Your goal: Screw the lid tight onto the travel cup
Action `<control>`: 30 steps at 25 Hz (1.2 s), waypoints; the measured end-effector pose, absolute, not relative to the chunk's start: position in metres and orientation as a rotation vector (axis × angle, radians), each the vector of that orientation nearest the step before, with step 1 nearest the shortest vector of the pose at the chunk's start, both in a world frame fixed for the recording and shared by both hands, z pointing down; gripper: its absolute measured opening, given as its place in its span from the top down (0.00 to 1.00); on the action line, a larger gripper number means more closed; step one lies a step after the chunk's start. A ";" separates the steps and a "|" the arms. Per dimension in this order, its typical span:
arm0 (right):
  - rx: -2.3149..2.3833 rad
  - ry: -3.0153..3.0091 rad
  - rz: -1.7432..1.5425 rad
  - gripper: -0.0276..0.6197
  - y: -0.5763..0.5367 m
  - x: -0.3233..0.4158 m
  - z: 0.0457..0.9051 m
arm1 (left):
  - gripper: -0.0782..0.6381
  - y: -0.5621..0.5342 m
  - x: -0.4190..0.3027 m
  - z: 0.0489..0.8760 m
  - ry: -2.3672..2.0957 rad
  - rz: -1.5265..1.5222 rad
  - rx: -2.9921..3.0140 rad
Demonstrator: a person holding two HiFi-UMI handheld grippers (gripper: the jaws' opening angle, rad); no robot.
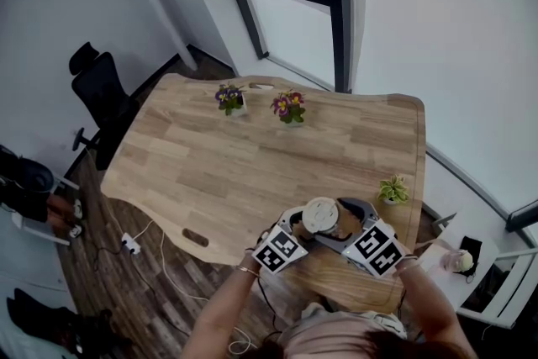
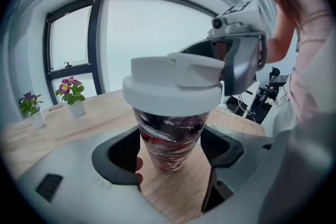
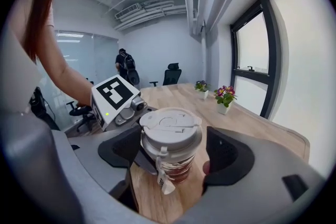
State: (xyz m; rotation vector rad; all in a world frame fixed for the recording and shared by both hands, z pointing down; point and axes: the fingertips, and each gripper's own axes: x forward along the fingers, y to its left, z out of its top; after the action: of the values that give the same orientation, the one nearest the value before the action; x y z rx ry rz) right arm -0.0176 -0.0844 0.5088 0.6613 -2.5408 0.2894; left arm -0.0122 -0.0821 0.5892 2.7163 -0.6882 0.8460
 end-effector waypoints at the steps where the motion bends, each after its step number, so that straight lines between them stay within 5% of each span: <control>1: 0.662 -2.545 0.290 0.40 -0.085 -0.018 0.509 | 0.41 -0.082 -0.012 0.589 -0.689 0.846 2.714; 13: 1.041 -2.513 0.316 0.40 -0.089 -0.017 0.508 | 0.41 -0.087 -0.006 0.588 -0.978 0.731 2.607; 30: 0.771 -2.624 0.344 0.40 -0.084 -0.008 0.513 | 0.41 -0.081 -0.003 0.590 -0.761 0.799 2.662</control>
State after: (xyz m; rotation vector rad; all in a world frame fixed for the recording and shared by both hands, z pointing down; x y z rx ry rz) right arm -0.0082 -0.0838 0.5129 0.7706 -2.6244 0.3436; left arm -0.0030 -0.0809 0.5896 2.6616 -0.7610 0.7990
